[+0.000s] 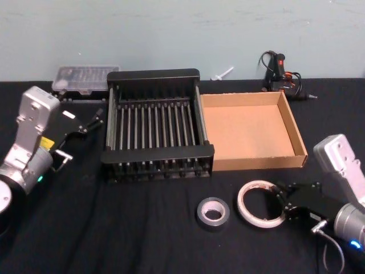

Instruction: Pick up the white tape and place it into the black box , Pick up the silver tape and place it into the brown box.

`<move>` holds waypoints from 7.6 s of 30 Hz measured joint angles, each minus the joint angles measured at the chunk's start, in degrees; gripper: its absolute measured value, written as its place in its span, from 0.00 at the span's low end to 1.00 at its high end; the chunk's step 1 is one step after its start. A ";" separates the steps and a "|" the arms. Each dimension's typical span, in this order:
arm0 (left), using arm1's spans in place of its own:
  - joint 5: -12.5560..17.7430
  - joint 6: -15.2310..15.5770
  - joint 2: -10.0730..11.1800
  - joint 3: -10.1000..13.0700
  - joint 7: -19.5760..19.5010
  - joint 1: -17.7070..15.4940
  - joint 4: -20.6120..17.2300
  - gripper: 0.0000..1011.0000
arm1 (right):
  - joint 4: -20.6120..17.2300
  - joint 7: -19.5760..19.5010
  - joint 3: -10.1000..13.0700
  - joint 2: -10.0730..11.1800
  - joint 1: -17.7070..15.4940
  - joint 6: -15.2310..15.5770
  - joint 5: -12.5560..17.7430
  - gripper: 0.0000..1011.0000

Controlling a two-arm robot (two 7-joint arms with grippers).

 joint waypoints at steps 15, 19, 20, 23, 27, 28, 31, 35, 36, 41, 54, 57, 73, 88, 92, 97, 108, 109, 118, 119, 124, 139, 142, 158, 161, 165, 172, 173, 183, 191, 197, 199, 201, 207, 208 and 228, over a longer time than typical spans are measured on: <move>0.00 0.00 0.00 0.00 0.00 0.00 0.00 0.99 | -0.38 -2.77 4.03 -1.29 1.95 -1.48 -0.59 0.09; 0.00 0.00 0.00 0.00 0.00 0.00 0.00 0.99 | 0.95 -3.66 4.48 -2.46 4.36 -1.35 -1.68 0.09; 0.00 0.00 0.00 0.00 0.00 0.00 0.00 0.99 | 1.23 -3.75 4.51 -2.66 4.81 -1.31 -1.88 0.09; 0.00 0.00 0.00 0.00 0.00 0.00 0.00 0.99 | 2.36 -4.00 4.54 -3.44 6.77 -1.03 -2.63 0.09; 0.00 0.00 0.00 0.00 0.00 0.00 0.00 0.99 | 4.26 -3.98 4.24 -4.35 9.77 -0.62 -3.65 0.09; 0.00 0.00 0.00 0.00 0.00 0.00 0.00 0.99 | 5.11 -3.93 3.96 -4.74 11.08 -0.46 -4.07 0.09; 0.00 0.00 0.00 0.00 0.00 0.00 0.00 0.99 | 6.42 -3.67 3.37 -5.34 13.03 -0.30 -4.81 0.09; 0.00 0.00 0.00 0.00 0.00 0.00 0.00 0.99 | 9.03 -2.86 1.89 -6.52 16.81 -0.42 -6.34 0.09; 0.00 0.00 0.00 0.00 0.00 0.00 0.00 0.99 | 9.56 -2.69 1.53 -6.77 17.54 -0.50 -6.57 0.09; 0.00 0.00 0.00 0.00 0.00 0.00 0.00 0.99 | 12.74 -1.76 -0.19 -8.31 21.26 -1.58 -7.87 0.09; 0.00 0.00 0.00 0.00 0.00 0.00 0.00 0.99 | 21.42 -0.14 -4.84 -14.30 30.43 -6.81 -9.82 0.09; 0.00 0.00 0.00 0.00 0.00 0.00 0.00 0.99 | 22.88 0.06 -5.94 -15.49 31.92 -7.99 -10.23 0.09; 0.00 0.00 0.00 0.00 0.00 0.00 0.00 0.99 | 32.49 1.53 -11.56 -21.84 38.57 -13.01 -11.83 0.09; 0.00 0.00 0.00 0.00 0.00 0.00 0.00 0.99 | 43.50 0.81 -14.36 -26.36 42.38 -16.41 -14.10 0.09; 0.00 0.00 0.00 0.00 0.00 0.00 0.00 0.99 | 44.28 0.72 -14.59 -26.56 42.58 -16.65 -14.57 0.09; 0.00 0.00 0.00 0.00 0.00 0.00 0.00 0.99 | 44.09 0.71 -14.54 -26.50 42.58 -16.65 -14.55 0.09; 0.00 0.00 0.00 0.00 0.00 0.00 0.00 0.99 | 43.76 0.71 -14.42 -26.41 42.46 -16.52 -14.39 0.31; 0.00 0.00 0.00 0.00 0.00 0.00 0.00 0.99 | 43.75 0.71 -14.42 -26.41 42.45 -16.51 -14.37 0.33; 0.00 0.00 0.00 0.00 0.00 0.00 0.00 0.99 | 43.65 0.72 -14.35 -26.36 42.41 -16.46 -14.28 0.61; 0.00 0.00 0.00 0.00 0.00 0.00 0.00 0.99 | 43.65 0.71 -14.35 -26.35 42.40 -16.45 -14.28 0.65; 0.00 0.00 0.00 0.00 0.00 0.00 0.00 0.99 | 43.61 0.72 -14.35 -26.35 42.38 -16.43 -14.25 0.81; 0.00 0.00 0.00 0.00 0.00 0.00 0.00 0.99 | 41.25 1.18 -13.44 -25.13 41.15 -15.80 -13.67 0.99; 0.00 0.00 0.00 0.00 0.00 0.00 0.00 0.99 | 39.12 1.32 -12.78 -24.13 39.99 -15.19 -13.25 0.99; 0.00 0.00 0.00 0.00 0.00 0.00 0.00 0.99 | 21.33 1.10 -6.99 -15.92 28.85 -11.22 -9.38 0.99; 0.00 0.00 0.00 0.00 0.00 0.00 0.00 0.99 | 19.01 1.02 -6.23 -14.76 27.09 -10.64 -8.80 0.99; 0.00 0.00 0.00 0.00 0.00 0.00 0.00 0.99 | 14.64 0.95 -4.71 -12.51 23.41 -9.33 -7.68 0.99; 0.00 0.00 0.00 0.00 0.00 0.00 0.00 0.99 | 9.23 1.01 -2.99 -9.70 18.14 -7.37 -5.87 0.99; 0.00 0.00 0.00 0.00 0.00 0.00 0.00 0.99 | 8.80 1.04 -2.85 -9.48 17.68 -7.20 -5.68 0.99; 0.00 0.00 0.00 0.00 0.00 0.00 0.00 0.99 | 3.70 1.71 -2.32 -6.41 11.32 -3.55 -3.38 0.99; 0.00 0.00 0.00 0.00 0.00 0.00 0.00 0.99 | 1.95 2.45 -4.16 -4.84 9.12 -0.19 -2.95 0.99; 0.00 0.00 0.00 0.00 0.00 0.00 0.00 0.99 | 1.63 3.22 -5.92 -4.31 9.03 2.17 -2.79 0.99; 0.00 0.00 0.00 0.00 0.00 0.00 0.00 0.99 | 1.63 3.50 -6.50 -4.20 9.26 2.95 -2.72 0.99; 0.00 0.00 0.00 0.00 0.00 0.00 0.00 0.99 | 1.68 3.67 -6.93 -4.18 9.48 3.48 -2.65 0.99; 0.00 0.00 0.00 0.00 0.00 0.00 0.00 0.99 | 2.30 4.35 -8.75 -4.14 10.52 5.37 -2.55 0.99; 0.00 0.00 0.00 0.00 0.00 0.00 0.00 0.99 | 2.38 4.44 -8.94 -4.12 10.64 5.55 -2.55 0.99; 0.00 0.00 0.00 0.00 0.00 0.00 0.00 0.99 | 3.05 5.90 -12.54 -3.07 12.60 7.98 -3.17 0.99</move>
